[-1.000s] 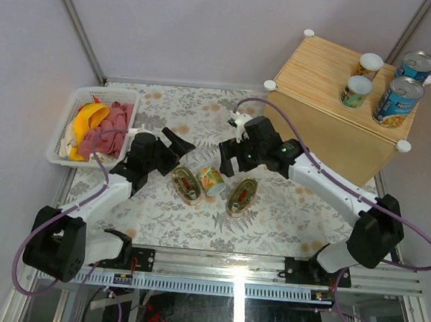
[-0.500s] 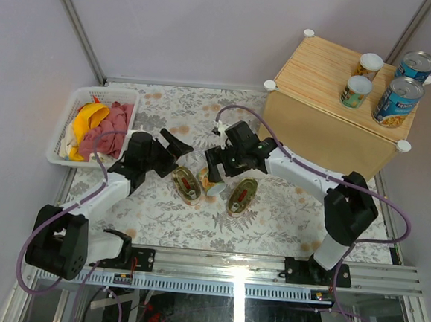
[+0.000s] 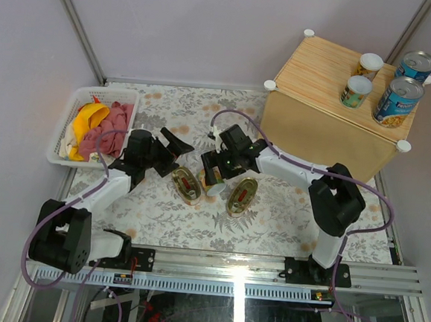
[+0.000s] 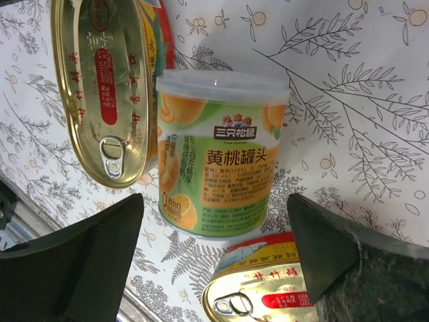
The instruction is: Place and organize the canned foods onto the counter
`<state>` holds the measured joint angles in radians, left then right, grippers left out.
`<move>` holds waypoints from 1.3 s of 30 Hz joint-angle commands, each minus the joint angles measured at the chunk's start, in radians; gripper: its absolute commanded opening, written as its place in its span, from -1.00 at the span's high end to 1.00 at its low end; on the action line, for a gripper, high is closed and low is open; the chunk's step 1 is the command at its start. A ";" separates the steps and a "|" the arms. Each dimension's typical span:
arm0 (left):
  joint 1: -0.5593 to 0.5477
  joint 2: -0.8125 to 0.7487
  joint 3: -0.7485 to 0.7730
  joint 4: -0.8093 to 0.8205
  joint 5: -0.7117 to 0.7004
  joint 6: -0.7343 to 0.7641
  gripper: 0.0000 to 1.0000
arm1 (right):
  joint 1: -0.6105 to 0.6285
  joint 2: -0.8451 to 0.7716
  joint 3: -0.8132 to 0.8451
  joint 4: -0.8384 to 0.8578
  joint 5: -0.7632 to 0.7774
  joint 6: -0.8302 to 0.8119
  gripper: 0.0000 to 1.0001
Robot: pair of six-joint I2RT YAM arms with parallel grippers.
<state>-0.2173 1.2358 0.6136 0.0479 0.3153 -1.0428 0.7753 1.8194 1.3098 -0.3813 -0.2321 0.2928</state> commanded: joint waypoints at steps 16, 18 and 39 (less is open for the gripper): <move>0.030 0.063 0.041 0.034 0.098 -0.013 -1.00 | 0.017 0.081 0.044 0.060 -0.045 0.012 -0.90; 0.031 0.064 0.040 0.036 0.100 -0.013 -1.00 | 0.018 0.089 0.044 0.064 -0.040 0.011 -0.89; 0.055 0.063 0.017 0.050 0.122 -0.008 -1.00 | 0.017 0.216 0.235 -0.008 0.002 -0.015 -0.90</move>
<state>-0.1719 1.2949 0.6266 0.0540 0.4015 -1.0447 0.7856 2.0060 1.4826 -0.3576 -0.2447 0.2943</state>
